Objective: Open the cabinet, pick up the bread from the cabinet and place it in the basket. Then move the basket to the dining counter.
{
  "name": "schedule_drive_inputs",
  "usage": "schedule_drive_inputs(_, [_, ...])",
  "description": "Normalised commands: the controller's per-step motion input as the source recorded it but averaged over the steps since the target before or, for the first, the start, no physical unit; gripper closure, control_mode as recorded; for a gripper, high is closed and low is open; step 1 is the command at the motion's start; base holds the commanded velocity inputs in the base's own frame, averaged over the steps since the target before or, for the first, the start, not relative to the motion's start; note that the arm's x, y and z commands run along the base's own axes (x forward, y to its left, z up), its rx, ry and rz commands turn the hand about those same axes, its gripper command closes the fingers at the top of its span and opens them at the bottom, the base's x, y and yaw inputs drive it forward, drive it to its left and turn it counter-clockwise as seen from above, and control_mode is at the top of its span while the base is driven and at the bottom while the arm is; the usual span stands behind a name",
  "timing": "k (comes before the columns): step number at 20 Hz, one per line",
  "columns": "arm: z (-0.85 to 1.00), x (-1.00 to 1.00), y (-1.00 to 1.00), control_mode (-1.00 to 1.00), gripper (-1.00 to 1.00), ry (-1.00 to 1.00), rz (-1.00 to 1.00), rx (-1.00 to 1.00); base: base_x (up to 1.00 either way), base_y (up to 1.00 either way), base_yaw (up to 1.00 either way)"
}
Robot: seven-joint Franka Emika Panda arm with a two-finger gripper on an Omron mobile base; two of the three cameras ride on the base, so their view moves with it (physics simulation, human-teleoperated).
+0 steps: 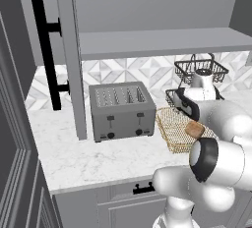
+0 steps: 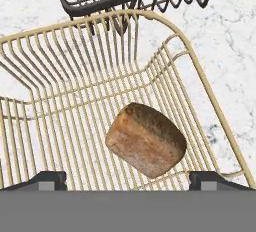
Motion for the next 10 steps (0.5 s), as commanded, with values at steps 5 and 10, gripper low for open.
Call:
schedule_drive_inputs(5, [0.00, -0.50, -0.35, -1.00, -1.00, 0.13, -0.18, 0.08, 0.00, 0.00, 0.00])
schedule_drive_inputs(10, [-0.01, -0.31, -0.41, -1.00, -1.00, 0.00, -0.12, 0.21, 0.00, 0.00, 0.00])
